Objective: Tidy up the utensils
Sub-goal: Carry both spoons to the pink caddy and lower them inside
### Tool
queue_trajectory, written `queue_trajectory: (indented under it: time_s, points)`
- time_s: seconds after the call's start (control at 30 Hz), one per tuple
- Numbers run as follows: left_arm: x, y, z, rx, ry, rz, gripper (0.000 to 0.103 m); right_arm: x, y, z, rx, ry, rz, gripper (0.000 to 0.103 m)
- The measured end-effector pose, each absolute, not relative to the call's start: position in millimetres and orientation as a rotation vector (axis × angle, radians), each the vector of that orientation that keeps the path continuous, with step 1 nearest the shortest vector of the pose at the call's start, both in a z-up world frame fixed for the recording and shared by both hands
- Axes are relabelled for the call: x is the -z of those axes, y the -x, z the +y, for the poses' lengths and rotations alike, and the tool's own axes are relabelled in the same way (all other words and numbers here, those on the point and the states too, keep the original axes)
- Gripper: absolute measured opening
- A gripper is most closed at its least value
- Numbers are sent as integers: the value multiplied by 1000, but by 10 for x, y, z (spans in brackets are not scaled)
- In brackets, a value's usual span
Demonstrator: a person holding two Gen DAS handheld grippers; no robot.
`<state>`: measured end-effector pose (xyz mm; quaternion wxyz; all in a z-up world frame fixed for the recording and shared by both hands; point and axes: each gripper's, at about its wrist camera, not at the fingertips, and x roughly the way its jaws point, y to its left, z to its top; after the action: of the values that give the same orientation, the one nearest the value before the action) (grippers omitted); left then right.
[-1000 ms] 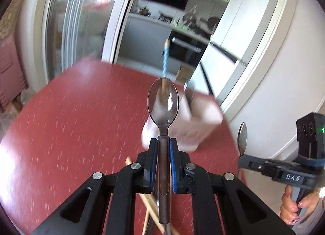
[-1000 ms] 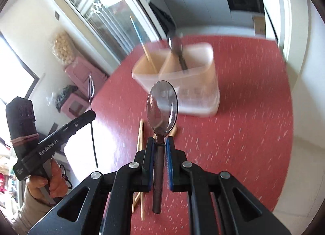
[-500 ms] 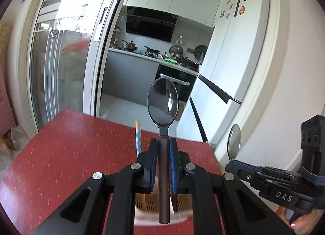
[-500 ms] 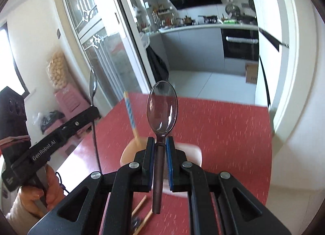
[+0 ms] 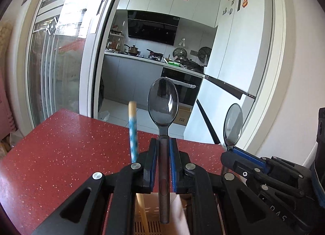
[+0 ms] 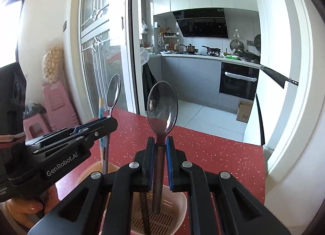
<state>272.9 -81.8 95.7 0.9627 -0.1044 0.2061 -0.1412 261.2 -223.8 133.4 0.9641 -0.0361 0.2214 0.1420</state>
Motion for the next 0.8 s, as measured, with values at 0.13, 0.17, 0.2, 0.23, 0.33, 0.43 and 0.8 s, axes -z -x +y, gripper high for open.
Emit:
queue_trajectory:
  time_s: [0.13,0.17,0.2,0.23,0.33,0.43,0.8]
  points:
    - [-811,-2670,-855,279,184,416,41,-1154,-2615,-2261,-285,81,449,12]
    - [-778,-2652,-869,276,173,417,41,-1114,-2610,-2257,-287,85,450,12]
    - [-747,-2632,-881,272,160,417,41,-1085,-2603,-2261,-290,86,452,12]
    - [-729,-2619,-888,271,150,419,41,-1046,-2595,-2257,-294,88,459,12]
    - [-659,-2578,-931,266,116,438,41,-970,-2565,-2251,-302,98,478,12]
    - [-621,-2549,-943,255,101,455,41,-897,-2542,-2245,-302,101,505,12]
    - [-586,-2436,-943,232,54,493,42,-857,-2617,-2303,-328,42,586,16]
